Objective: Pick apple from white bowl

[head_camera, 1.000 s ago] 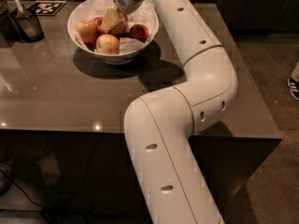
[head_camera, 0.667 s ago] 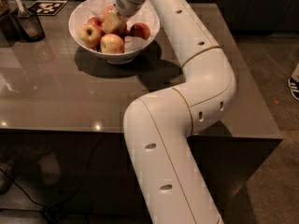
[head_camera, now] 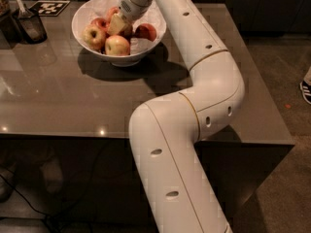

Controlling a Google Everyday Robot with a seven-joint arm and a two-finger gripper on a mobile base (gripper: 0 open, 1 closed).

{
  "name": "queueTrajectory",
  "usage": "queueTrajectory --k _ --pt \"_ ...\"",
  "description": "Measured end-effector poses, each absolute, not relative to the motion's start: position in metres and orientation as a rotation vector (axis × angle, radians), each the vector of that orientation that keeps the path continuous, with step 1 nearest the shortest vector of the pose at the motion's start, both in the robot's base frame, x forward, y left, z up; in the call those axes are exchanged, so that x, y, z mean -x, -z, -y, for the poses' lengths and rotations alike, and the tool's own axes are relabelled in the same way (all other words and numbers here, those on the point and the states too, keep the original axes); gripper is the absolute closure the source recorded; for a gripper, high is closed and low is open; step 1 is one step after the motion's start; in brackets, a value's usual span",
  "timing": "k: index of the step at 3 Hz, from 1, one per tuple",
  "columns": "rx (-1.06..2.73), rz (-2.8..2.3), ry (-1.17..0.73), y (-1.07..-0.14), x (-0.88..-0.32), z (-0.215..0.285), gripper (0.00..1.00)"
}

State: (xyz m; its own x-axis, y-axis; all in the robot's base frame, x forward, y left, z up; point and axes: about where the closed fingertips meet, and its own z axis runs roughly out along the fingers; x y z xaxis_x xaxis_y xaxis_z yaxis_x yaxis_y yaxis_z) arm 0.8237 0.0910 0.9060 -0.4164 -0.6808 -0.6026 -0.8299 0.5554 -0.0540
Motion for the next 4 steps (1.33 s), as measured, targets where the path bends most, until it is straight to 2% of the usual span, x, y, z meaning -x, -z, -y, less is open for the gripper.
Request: queueTrajectory --k 1,4 --pt "1.210 -2.216 -0.339 -0.906 -0.824 -0.091 1.00" --pt "1.274 -2.171 -0.339 -0.932 -0.807 -0.103 1.00"
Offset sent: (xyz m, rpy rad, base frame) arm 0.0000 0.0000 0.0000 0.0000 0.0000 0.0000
